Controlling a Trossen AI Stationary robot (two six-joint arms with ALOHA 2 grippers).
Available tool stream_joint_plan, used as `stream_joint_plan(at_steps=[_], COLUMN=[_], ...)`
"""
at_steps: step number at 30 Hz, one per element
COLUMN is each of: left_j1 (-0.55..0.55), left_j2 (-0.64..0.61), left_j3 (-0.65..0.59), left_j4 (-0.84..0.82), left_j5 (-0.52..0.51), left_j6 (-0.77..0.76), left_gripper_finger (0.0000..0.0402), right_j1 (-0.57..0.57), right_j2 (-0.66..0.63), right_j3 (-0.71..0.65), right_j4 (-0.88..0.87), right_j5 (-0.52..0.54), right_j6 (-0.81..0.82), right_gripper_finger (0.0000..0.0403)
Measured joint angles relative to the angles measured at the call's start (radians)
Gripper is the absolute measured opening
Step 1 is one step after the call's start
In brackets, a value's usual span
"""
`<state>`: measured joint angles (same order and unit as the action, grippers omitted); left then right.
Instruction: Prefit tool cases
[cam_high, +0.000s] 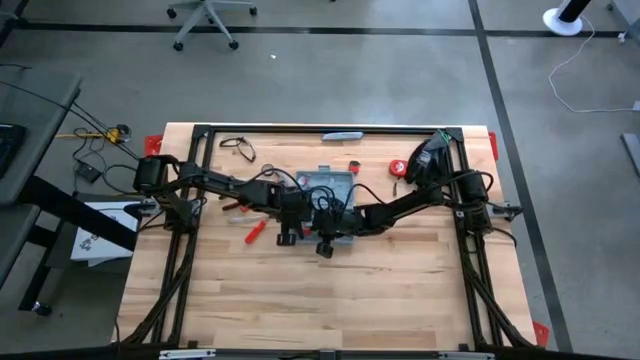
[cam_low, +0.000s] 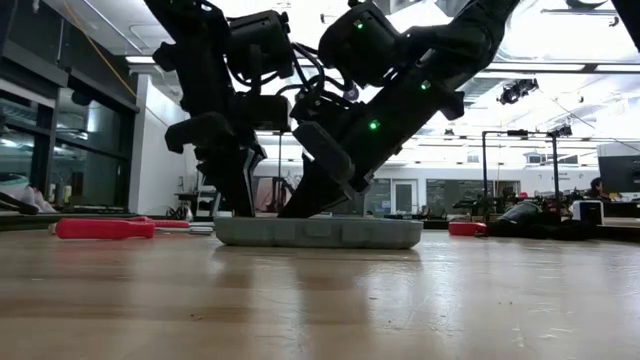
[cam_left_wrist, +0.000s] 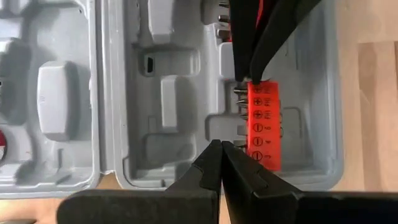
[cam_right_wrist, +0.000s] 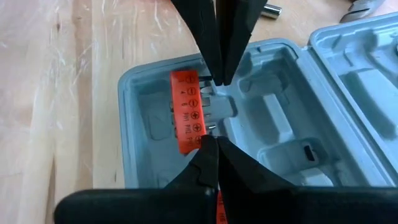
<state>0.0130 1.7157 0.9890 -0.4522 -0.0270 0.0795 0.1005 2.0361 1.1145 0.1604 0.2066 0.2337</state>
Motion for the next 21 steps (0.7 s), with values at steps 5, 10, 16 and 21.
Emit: stream_joint_plan(at_steps=[5, 10, 16, 21], left_j1=[-0.001, 0.0, 0.001, 0.001], left_j2=[0.0, 0.0, 0.0, 0.0], left_j3=[0.0, 0.0, 0.0, 0.0], left_j4=[0.001, 0.001, 0.001, 0.006], left_j5=[-0.015, -0.028, -0.053, -0.071], left_j6=[-0.007, -0.005, 0.01, 0.01], left_gripper_finger=[0.0, 0.0, 0.0, 0.0], right_j1=[0.001, 0.024, 0.047, 0.034], right_j2=[0.0, -0.002, -0.003, 0.003], right_j3=[0.0, 0.0, 0.0, 0.0], right_j4=[0.0, 0.015, 0.016, 0.023], right_j5=[0.018, 0.019, -0.021, -0.07], right_j6=[-0.009, -0.022, -0.025, -0.026], right_gripper_finger=[0.0, 0.0, 0.0, 0.0])
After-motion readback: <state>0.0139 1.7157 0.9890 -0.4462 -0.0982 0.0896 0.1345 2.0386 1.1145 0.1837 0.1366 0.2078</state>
